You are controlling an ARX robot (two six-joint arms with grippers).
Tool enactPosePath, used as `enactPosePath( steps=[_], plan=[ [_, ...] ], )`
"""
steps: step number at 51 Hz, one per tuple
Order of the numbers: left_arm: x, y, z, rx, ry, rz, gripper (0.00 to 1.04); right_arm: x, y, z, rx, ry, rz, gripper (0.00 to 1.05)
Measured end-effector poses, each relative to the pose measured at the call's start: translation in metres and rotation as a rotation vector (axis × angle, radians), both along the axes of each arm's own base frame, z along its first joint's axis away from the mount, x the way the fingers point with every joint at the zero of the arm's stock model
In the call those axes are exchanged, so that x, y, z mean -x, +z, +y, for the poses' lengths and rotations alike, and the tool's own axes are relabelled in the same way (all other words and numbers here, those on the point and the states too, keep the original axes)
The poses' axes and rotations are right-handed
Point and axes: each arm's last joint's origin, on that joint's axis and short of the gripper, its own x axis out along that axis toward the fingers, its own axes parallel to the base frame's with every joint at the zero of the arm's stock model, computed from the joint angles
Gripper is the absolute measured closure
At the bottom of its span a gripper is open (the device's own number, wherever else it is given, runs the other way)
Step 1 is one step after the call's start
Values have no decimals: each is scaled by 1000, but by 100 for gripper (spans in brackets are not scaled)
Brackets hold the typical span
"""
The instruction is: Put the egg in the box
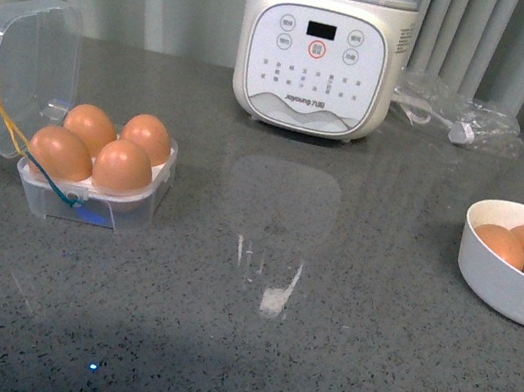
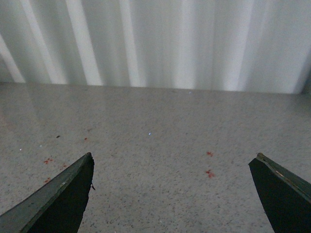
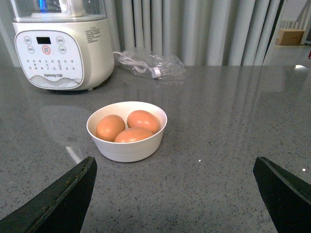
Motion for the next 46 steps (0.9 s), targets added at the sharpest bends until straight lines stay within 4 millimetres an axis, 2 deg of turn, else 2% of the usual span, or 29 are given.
enactPosePath(
  steps=[19, 34, 40, 46],
  plan=[
    [-70, -21, -62, -119, -66, 142, 7, 0, 0, 0, 0, 0, 0, 7],
    [-73, -19, -89, -103, -192, 144, 7, 0, 0, 0, 0, 0, 0, 7],
    [-64, -6, -90, -40, -213, 125, 7, 0, 0, 0, 0, 0, 0, 7],
    [-54, 6, -80, -3, -180, 90, 7, 0, 0, 0, 0, 0, 0, 7]
  ],
)
